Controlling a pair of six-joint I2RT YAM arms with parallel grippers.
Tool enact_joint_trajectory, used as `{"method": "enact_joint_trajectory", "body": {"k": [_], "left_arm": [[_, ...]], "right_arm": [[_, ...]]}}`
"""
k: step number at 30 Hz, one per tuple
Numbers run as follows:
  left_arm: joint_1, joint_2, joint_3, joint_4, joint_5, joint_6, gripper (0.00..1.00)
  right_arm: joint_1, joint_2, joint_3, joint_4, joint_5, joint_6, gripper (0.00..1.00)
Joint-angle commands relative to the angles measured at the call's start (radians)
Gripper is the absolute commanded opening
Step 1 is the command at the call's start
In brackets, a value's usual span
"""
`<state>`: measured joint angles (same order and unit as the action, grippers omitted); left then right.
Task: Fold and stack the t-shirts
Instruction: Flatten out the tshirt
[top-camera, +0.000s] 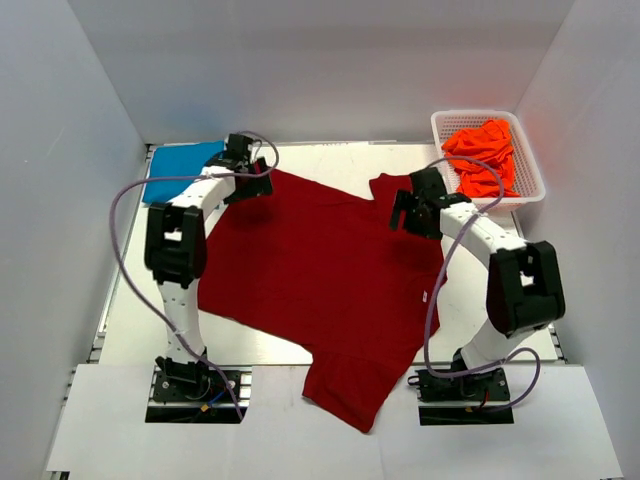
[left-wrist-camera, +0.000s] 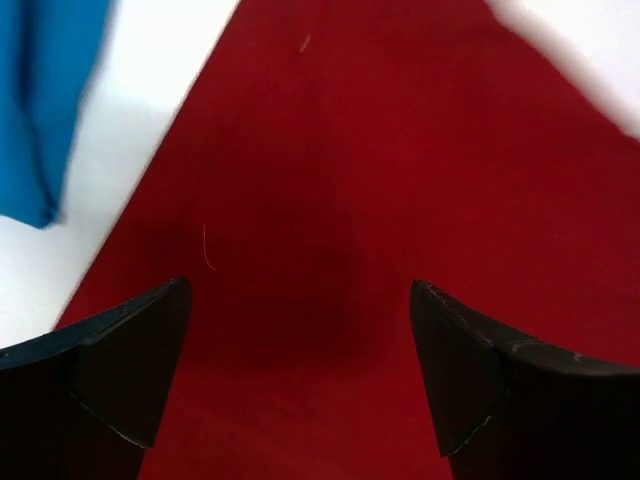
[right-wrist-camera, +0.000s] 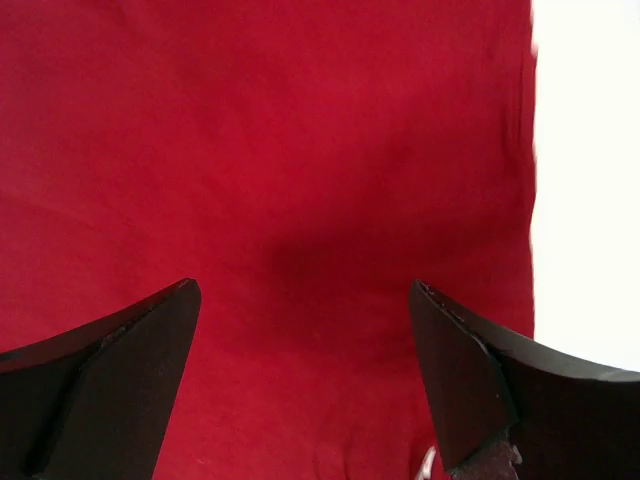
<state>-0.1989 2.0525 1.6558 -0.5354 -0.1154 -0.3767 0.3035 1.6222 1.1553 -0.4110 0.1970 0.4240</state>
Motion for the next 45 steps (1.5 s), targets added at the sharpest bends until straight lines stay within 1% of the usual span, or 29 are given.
{"method": "enact_joint_trajectory", "body": {"k": [1, 10, 11, 13, 14, 15, 17, 18, 20, 21, 23, 25, 27, 28, 30, 31, 32, 34, 35, 36, 37, 38, 39, 40, 41, 42, 43, 44, 45], "left_arm": [[-0.010, 0.092, 0.062, -0.187, -0.079, -0.019, 1.00], [-0.010, 0.179, 0.061, -0.123, -0.024, -0.060, 1.00], [0.001, 0.192, 0.061, -0.123, -0.024, -0.073, 1.00], [0.013, 0.202, 0.061, -0.132, -0.012, -0.118, 1.00], [0.013, 0.202, 0.080, -0.143, -0.023, -0.129, 1.00], [0.013, 0.213, 0.090, -0.143, -0.032, -0.130, 1.00], [0.013, 0.224, 0.120, -0.143, -0.041, -0.140, 1.00], [0.013, 0.239, 0.121, -0.129, -0.023, -0.149, 1.00], [0.013, 0.279, 0.166, -0.117, 0.016, -0.159, 1.00], [0.013, 0.294, 0.185, -0.117, 0.016, -0.175, 1.00], [0.013, 0.339, 0.255, -0.155, -0.004, -0.211, 1.00], [0.013, 0.348, 0.310, -0.191, -0.017, -0.232, 1.00], [0.013, 0.348, 0.322, -0.192, 0.002, -0.232, 1.00], [0.013, 0.328, 0.322, -0.192, 0.014, -0.232, 1.00], [0.004, 0.293, 0.331, -0.192, 0.032, -0.214, 1.00], [0.004, 0.247, 0.331, -0.192, 0.033, -0.202, 1.00], [-0.011, 0.218, 0.340, -0.207, 0.010, -0.192, 1.00], [-0.022, 0.152, 0.307, -0.221, 0.023, -0.182, 1.00], [-0.022, 0.061, 0.271, -0.221, 0.045, -0.182, 1.00], [-0.022, 0.007, 0.165, -0.204, 0.045, -0.192, 1.00], [-0.022, -0.053, 0.095, -0.186, 0.055, -0.205, 1.00], [-0.022, -0.113, 0.020, -0.135, 0.078, -0.215, 1.00], [-0.011, -0.232, -0.140, -0.109, 0.103, -0.241, 1.00], [-0.001, -0.288, -0.218, -0.094, 0.127, -0.261, 1.00], [0.013, -0.340, -0.282, -0.094, 0.108, -0.281, 1.00], [0.013, -0.386, -0.379, -0.135, 0.061, -0.298, 1.00], [0.013, -0.469, -0.419, -0.168, 0.012, -0.347, 1.00], [0.013, -0.507, -0.459, -0.198, -0.063, -0.373, 1.00], [0.022, -0.541, -0.532, -0.248, -0.090, -0.404, 1.00]], "right_arm": [[-0.003, 0.030, -0.003, -0.064, -0.016, 0.053, 0.90], [-0.012, 0.349, 0.219, -0.103, 0.053, 0.010, 0.90], [-0.017, 0.442, 0.315, -0.144, 0.053, 0.009, 0.90], [-0.017, 0.496, 0.419, -0.178, 0.061, 0.001, 0.90], [-0.023, 0.584, 0.454, -0.189, 0.064, -0.005, 0.90], [-0.024, 0.646, 0.569, -0.222, 0.073, -0.005, 0.90], [-0.038, 0.733, 0.653, -0.244, 0.065, -0.016, 0.90], [-0.041, 0.787, 0.775, -0.250, 0.067, -0.030, 0.90], [-0.052, 0.888, 0.854, -0.242, 0.059, -0.034, 0.90], [-0.056, 0.913, 0.974, -0.232, 0.056, -0.045, 0.90], [-0.069, 0.970, 1.074, -0.183, 0.032, -0.057, 0.90], [-0.076, 0.989, 1.124, -0.122, 0.000, -0.080, 0.90], [-0.081, 0.969, 1.120, -0.043, -0.028, -0.114, 0.90], [-0.083, 0.947, 1.112, 0.004, -0.056, -0.175, 0.90], [-0.078, 0.898, 1.112, 0.018, -0.056, -0.214, 0.90], [-0.073, 0.881, 1.106, 0.012, -0.056, -0.275, 0.90], [-0.063, 0.804, 1.101, 0.006, -0.063, -0.289, 0.90], [-0.055, 0.736, 1.040, -0.002, -0.080, -0.318, 0.90], [-0.038, 0.605, 0.967, 0.001, -0.090, -0.318, 0.90], [-0.032, 0.558, 0.872, 0.017, -0.088, -0.315, 0.90], [-0.026, 0.407, 0.815, 0.021, -0.084, -0.309, 0.90], [-0.009, 0.356, 0.614, 0.064, -0.068, -0.282, 0.90], [0.012, 0.302, 0.544, 0.081, -0.045, -0.251, 0.90], [0.023, 0.153, 0.478, 0.090, -0.045, -0.231, 0.90], [0.031, 0.110, 0.299, 0.101, -0.045, -0.176, 0.90], [0.043, 0.070, 0.253, 0.091, -0.045, -0.153, 0.90], [0.054, -0.073, 0.207, 0.080, -0.044, -0.128, 0.90], [0.055, -0.106, 0.090, 0.048, -0.041, -0.054, 0.90], [0.062, -0.142, 0.048, 0.023, -0.042, -0.025, 0.90]]}}
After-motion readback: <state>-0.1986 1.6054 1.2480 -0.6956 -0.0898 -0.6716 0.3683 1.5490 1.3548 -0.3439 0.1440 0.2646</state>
